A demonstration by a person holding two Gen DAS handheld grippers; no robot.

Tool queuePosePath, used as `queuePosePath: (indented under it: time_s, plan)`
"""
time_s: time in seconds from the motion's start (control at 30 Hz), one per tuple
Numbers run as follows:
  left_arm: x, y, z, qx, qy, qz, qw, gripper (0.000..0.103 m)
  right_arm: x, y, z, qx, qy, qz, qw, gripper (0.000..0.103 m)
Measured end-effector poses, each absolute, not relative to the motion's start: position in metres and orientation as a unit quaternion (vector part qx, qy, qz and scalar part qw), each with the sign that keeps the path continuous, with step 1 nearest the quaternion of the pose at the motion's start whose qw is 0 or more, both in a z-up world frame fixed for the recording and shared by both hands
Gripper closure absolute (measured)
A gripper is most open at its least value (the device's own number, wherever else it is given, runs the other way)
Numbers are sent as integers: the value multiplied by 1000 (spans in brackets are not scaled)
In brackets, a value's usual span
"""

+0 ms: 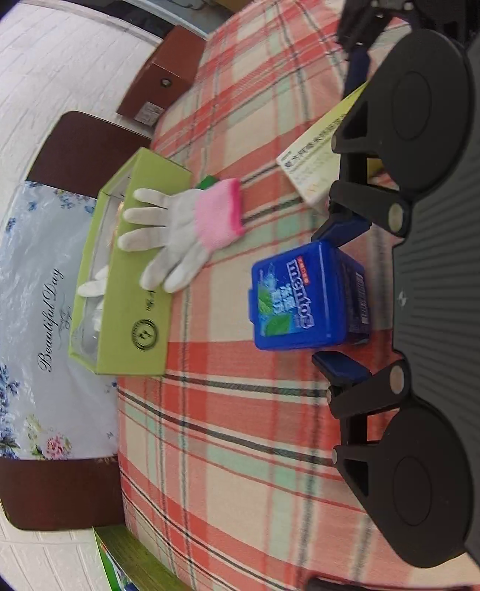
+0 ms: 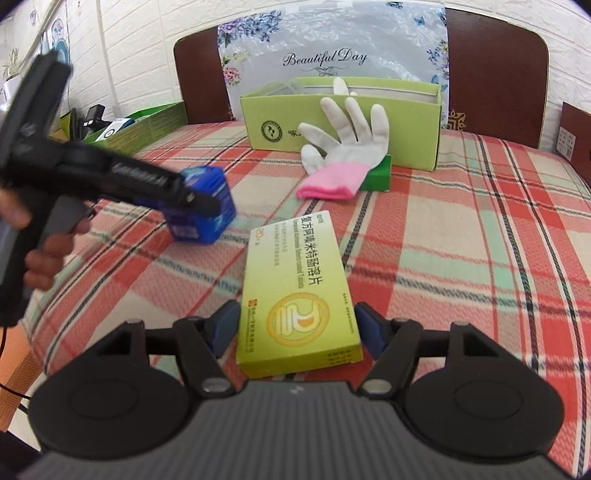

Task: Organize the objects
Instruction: 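Grasp blue Mentos box with left tool while right tool grasps yellow medicine box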

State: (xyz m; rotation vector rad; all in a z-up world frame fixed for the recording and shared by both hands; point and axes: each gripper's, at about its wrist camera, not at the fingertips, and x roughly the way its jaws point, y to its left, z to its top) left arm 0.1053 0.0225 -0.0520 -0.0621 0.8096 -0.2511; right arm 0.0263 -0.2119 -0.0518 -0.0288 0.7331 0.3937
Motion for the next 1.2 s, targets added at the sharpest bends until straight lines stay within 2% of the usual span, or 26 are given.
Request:
queuePosePath:
  time_s: [0.07, 0.1, 0.27, 0.5, 0.9, 1.03, 1.1, 1.2]
  plan:
    - [102, 23, -54, -40, 393, -102, 913, 28, 22, -209, -53, -24, 358, 189, 914, 26]
    - [102, 24, -54, -49, 393, -96, 913, 28, 22, -207, -53, -30, 359, 184, 914, 25]
    - [119, 22, -53, -89, 405, -81, 906, 26, 28, -196, -52, -51, 362, 176, 914, 24]
    - [134, 11, -57, -60, 410, -66, 908, 25, 48, -186, -57, -63, 389, 168, 904, 27]
    - [138, 13, -63, -59, 415, -62, 906, 25, 58, -183, -59, -67, 388, 172, 903, 27]
    - [138, 17, -64, -61, 413, -69, 906, 31, 58, -183, -60, -66, 388, 171, 903, 29]
    - [137, 18, -63, -65, 412, -77, 906, 40, 59, -183, -60, -65, 387, 169, 904, 35]
    - [136, 16, -62, -57, 410, -80, 907, 41, 57, -182, -60, -69, 382, 168, 906, 37]
